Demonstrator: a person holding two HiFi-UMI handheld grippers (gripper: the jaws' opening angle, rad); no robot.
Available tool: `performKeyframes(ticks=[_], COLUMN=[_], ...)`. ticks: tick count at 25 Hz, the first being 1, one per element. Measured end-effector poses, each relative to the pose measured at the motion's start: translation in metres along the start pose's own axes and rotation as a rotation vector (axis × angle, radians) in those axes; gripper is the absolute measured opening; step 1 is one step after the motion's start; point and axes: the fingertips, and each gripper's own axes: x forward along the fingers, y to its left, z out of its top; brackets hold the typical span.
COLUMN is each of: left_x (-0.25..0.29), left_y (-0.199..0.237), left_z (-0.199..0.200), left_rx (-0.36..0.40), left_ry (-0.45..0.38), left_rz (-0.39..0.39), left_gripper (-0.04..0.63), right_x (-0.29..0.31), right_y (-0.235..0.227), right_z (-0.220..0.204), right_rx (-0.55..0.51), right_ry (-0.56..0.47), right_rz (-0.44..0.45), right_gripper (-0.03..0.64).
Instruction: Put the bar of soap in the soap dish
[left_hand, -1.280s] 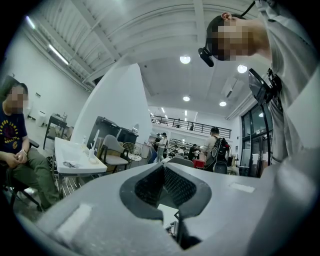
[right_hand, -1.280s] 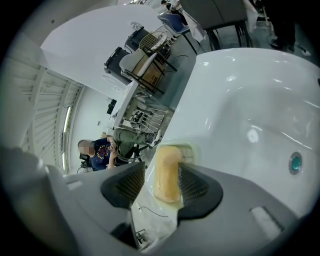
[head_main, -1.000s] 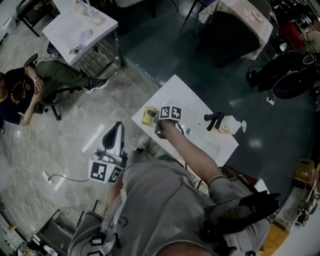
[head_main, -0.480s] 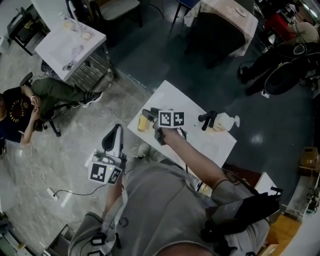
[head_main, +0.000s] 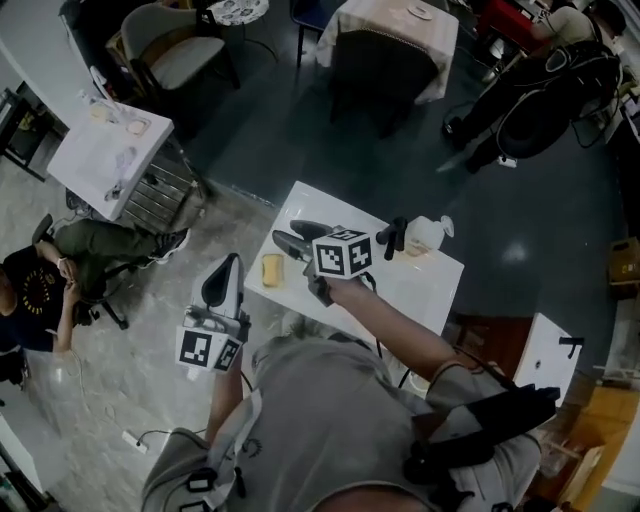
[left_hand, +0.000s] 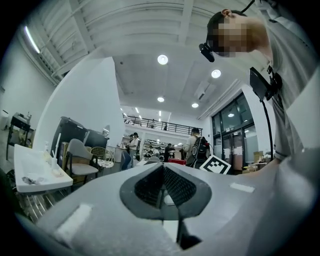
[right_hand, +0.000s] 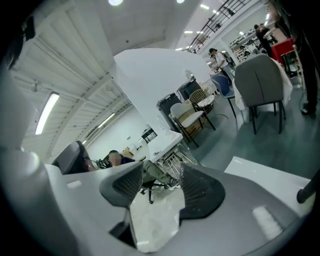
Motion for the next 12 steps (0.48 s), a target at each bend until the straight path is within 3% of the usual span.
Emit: performKeyframes(ticks=[6, 12], left_x=[0.031, 0.080], left_y=[-0.015, -0.052], left_z=[-0.007, -0.009], left_rx=[-0.014, -0.007], left_ry=[0.016, 0.035], left_rz=[-0.077, -0.252], left_gripper=[0.000, 0.002], right_x=[-0.057, -0.145], right_y=[0.002, -0.014], right_z=[0.033, 0.068], right_rx=[-0.111, -0.192], right_ry=[-0.118, -0.291], right_rz=[-0.067, -0.232], right_gripper=[0.227, 0.227])
